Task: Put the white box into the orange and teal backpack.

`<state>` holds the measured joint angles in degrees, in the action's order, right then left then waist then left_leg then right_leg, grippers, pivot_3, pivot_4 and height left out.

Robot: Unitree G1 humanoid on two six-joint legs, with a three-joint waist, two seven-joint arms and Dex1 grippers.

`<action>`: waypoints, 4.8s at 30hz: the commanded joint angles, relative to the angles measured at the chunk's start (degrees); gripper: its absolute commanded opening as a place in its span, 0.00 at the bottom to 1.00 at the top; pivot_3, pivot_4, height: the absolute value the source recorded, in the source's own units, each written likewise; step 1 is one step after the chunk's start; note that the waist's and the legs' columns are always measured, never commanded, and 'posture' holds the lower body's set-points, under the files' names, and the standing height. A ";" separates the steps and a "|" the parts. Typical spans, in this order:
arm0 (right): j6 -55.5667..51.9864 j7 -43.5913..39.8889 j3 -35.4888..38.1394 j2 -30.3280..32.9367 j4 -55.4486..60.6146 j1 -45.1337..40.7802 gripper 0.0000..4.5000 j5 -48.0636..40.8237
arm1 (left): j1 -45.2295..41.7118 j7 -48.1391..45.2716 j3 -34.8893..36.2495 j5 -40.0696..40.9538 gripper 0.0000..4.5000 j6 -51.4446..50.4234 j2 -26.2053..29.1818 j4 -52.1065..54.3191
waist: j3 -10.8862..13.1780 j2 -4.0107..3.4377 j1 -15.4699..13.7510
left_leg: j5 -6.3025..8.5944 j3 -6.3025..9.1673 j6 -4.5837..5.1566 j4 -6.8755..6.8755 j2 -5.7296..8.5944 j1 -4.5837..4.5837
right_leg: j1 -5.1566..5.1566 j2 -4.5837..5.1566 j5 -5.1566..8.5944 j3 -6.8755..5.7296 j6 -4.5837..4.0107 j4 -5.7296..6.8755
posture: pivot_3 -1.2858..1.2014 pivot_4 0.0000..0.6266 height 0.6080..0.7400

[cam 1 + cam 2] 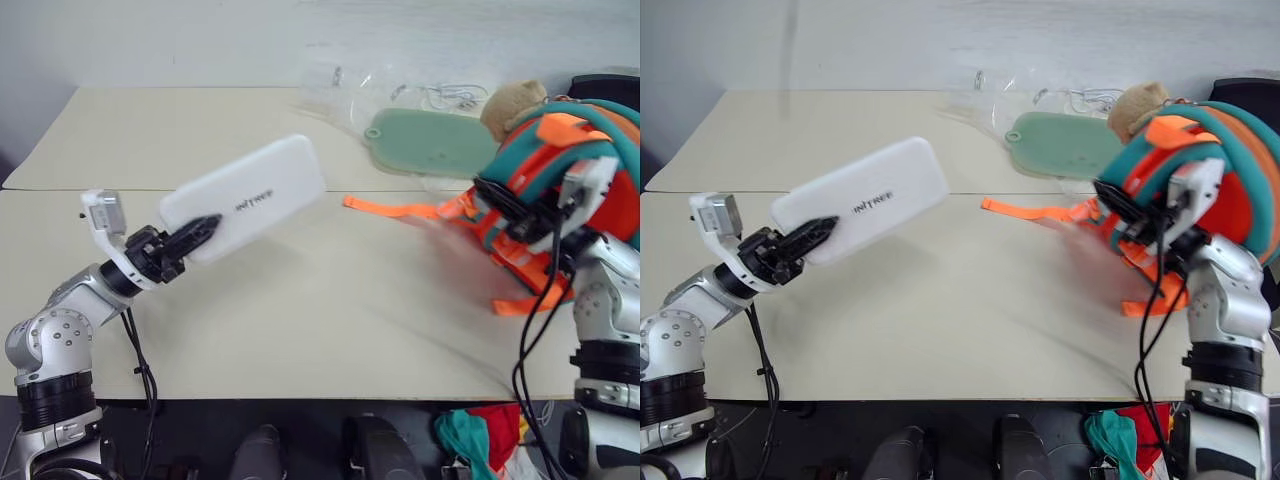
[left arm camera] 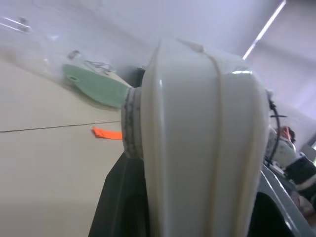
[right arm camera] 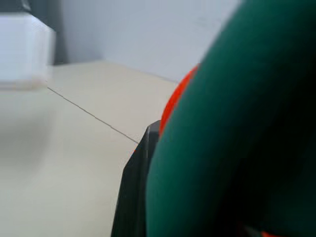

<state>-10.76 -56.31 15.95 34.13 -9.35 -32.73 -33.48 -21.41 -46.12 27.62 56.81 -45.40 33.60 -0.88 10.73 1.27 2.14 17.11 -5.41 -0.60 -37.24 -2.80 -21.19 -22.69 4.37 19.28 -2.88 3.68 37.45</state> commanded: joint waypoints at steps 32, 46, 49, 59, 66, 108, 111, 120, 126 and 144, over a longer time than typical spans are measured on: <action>-23.65 -0.88 -9.38 0.95 31.41 12.68 0.00 -17.50 | 1.35 -6.03 -1.48 0.45 0.29 1.36 7.38 9.54 | 0.01 0.18 -0.55 | 0.16 0.05 0.21 0.04 0.10 -0.30 | -0.06 0.15 -0.10 -0.11 0.16 -0.42 | 0.52 0.24 1.00; -18.37 -0.22 -11.35 -3.78 26.18 11.15 0.00 -10.85 | 1.13 -12.29 5.34 9.17 0.29 -6.60 17.87 9.72 | 0.03 0.18 -0.53 | 0.16 0.05 0.19 0.06 0.07 -0.31 | -0.09 0.14 -0.09 -0.09 0.14 -0.45 | 0.52 0.24 1.00; -17.89 -0.14 -11.53 -4.23 25.75 10.88 0.00 -10.02 | 2.51 -13.11 6.09 11.01 0.29 -8.80 19.40 11.21 | 0.03 0.18 -0.36 | 0.16 0.05 0.19 0.09 0.06 -0.30 | -0.09 0.13 -0.08 -0.09 0.14 -0.45 | 0.52 0.24 1.00; -18.63 -1.26 -12.08 -4.44 25.65 10.16 0.00 -9.99 | 0.05 -11.62 -2.16 -2.05 0.29 4.32 14.53 10.23 | 0.03 0.17 -0.77 | 0.15 0.06 0.18 0.07 0.09 -0.27 | -0.07 0.15 -0.08 -0.10 0.13 -0.41 | 0.52 0.24 1.00; -21.13 -4.68 -11.20 -0.36 27.53 12.54 0.00 -12.00 | -3.69 -14.89 -6.00 -8.98 0.29 9.69 16.22 5.64 | 0.03 0.17 -0.59 | 0.18 0.00 0.22 0.08 0.09 -0.29 | -0.07 0.13 -0.08 -0.09 0.13 -0.49 | 0.52 0.24 1.00; -24.43 -6.90 -11.55 2.35 30.19 11.84 0.00 -12.98 | -40.25 -19.14 -39.15 -41.17 0.43 30.20 -18.56 -26.62 | 0.06 0.17 -1.97 | 0.30 -0.02 0.45 -0.73 0.07 -0.73 | -0.14 -0.06 -0.24 -0.11 0.42 -0.46 | 0.52 0.24 1.00; -24.62 -5.89 -10.99 2.41 30.92 12.45 0.00 -13.28 | -38.59 -20.49 -36.44 -38.43 0.63 26.85 -17.08 -23.17 | 0.06 0.17 -1.88 | 0.30 -0.01 0.46 -0.73 0.06 -0.74 | -0.15 -0.06 -0.24 -0.10 0.43 -0.45 | 0.52 0.24 1.00; -23.70 -3.80 -9.72 2.41 31.19 14.04 0.00 -13.24 | -32.62 -34.96 -28.43 -32.31 0.99 26.56 -0.74 -18.94 | 0.06 0.16 -1.43 | 0.27 -0.01 0.40 -0.79 0.03 -0.90 | -0.39 -0.06 -0.24 -0.10 0.43 -0.32 | 0.52 0.24 1.00; -23.44 -4.14 -9.60 2.86 30.54 13.89 0.00 -12.96 | -28.30 -37.12 -26.21 -28.96 0.99 23.64 3.44 -13.20 | 0.06 0.16 -2.17 | 0.29 0.00 0.44 -0.84 0.06 -0.98 | -0.43 -0.03 -0.24 -0.10 0.43 -0.31 | 0.52 0.24 1.00; -22.41 -4.59 -10.23 2.48 27.86 12.48 0.00 -11.48 | -24.12 -20.56 -23.68 -17.11 0.55 13.43 -8.34 3.27 | 0.06 0.15 -1.99 | 0.28 0.00 0.56 -0.98 0.13 -1.03 | -0.41 0.04 -0.36 -0.02 0.64 -0.10 | 0.52 0.24 1.00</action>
<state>-33.84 -60.56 5.28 36.38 17.73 -19.73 -45.05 -45.67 -68.07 3.11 38.58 -32.74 25.61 0.00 10.79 1.42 0.16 17.39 -5.41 -0.05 -38.22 -2.67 -22.23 -23.10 4.42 18.93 -2.90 4.32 37.36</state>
